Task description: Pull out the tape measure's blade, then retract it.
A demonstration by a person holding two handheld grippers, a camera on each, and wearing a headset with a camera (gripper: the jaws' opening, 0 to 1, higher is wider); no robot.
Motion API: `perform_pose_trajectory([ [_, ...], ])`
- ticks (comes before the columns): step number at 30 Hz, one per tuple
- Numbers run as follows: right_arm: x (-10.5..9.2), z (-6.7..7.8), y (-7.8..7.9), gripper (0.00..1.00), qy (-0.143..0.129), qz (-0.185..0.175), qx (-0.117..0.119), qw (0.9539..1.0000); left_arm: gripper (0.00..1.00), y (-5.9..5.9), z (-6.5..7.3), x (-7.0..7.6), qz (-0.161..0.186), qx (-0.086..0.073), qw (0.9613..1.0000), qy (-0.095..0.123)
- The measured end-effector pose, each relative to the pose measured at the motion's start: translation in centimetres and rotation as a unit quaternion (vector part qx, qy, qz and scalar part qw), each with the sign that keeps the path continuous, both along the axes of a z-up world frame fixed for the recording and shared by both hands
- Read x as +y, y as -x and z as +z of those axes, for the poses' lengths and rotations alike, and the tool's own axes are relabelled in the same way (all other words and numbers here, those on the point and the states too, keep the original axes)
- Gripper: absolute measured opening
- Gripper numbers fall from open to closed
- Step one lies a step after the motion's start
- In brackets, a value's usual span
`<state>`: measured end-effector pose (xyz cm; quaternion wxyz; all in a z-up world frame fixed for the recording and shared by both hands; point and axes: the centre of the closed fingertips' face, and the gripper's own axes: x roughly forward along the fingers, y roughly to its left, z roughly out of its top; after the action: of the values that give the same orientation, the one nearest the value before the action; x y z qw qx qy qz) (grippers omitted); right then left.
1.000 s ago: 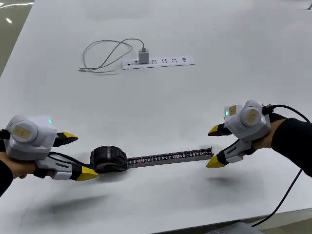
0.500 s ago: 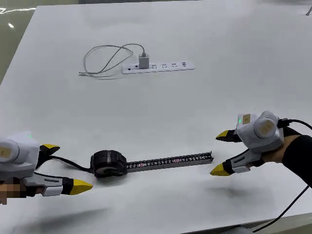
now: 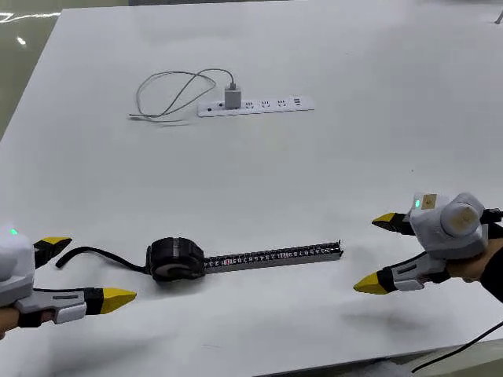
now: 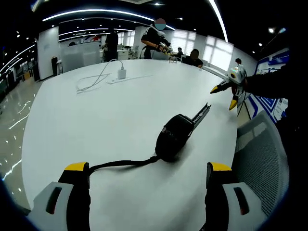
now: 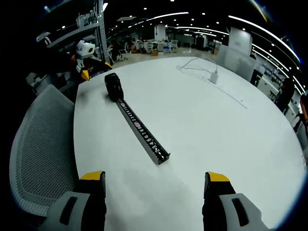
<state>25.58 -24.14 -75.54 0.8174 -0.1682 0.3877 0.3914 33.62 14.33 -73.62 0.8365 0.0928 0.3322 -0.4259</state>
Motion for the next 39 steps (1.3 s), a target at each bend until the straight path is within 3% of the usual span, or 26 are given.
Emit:
perform_pose_trajectory([
  [2, -0.2, 0.1, 0.1, 0.87, -0.004, -0.009, -0.009, 0.9999, 0.99, 0.4, -0.2, 0.1, 0.002, 0.004, 1.0000, -0.001],
  [4, -0.3, 0.3, 0.2, 0.91, -0.012, -0.023, -0.011, 0.9996, 0.99, 0.5, -0.5, 0.5, 0.009, -0.004, 0.9999, -0.010],
  [9, -0.7, 0.4, 0.6, 0.99, -0.014, -0.032, -0.022, 0.9992, 0.99, 1.4, -1.0, 1.0, 0.017, -0.007, 0.9997, -0.015],
  [14, -1.7, 0.5, 0.8, 0.99, -0.025, -0.046, -0.030, 0.9982, 0.99, 2.4, -1.2, 1.3, 0.022, -0.012, 0.9996, -0.014],
  [15, -1.9, 0.6, 1.0, 0.99, -0.029, -0.052, -0.030, 0.9978, 0.99, 2.4, -1.2, 1.5, 0.021, -0.021, 0.9994, -0.020],
  [22, -2.6, 0.8, 1.6, 0.99, -0.028, -0.062, -0.039, 0.9969, 0.99, 2.2, -0.7, 1.8, 0.031, -0.032, 0.9990, -0.011],
  [30, -3.0, 1.7, 2.8, 0.99, -0.029, -0.066, -0.045, 0.9964, 0.99, 3.2, -0.9, 2.0, 0.014, -0.036, 0.9991, -0.019],
  [35, -3.8, 1.4, 3.8, 0.99, -0.034, -0.081, -0.032, 0.9956, 0.99, 3.8, -0.6, 2.1, 0.021, -0.033, 0.9991, -0.016],
  [39, -4.0, 1.4, 3.9, 0.99, -0.025, -0.075, -0.040, 0.9960, 0.99, 3.7, -0.3, 2.5, 0.030, -0.034, 0.9989, -0.015],
])
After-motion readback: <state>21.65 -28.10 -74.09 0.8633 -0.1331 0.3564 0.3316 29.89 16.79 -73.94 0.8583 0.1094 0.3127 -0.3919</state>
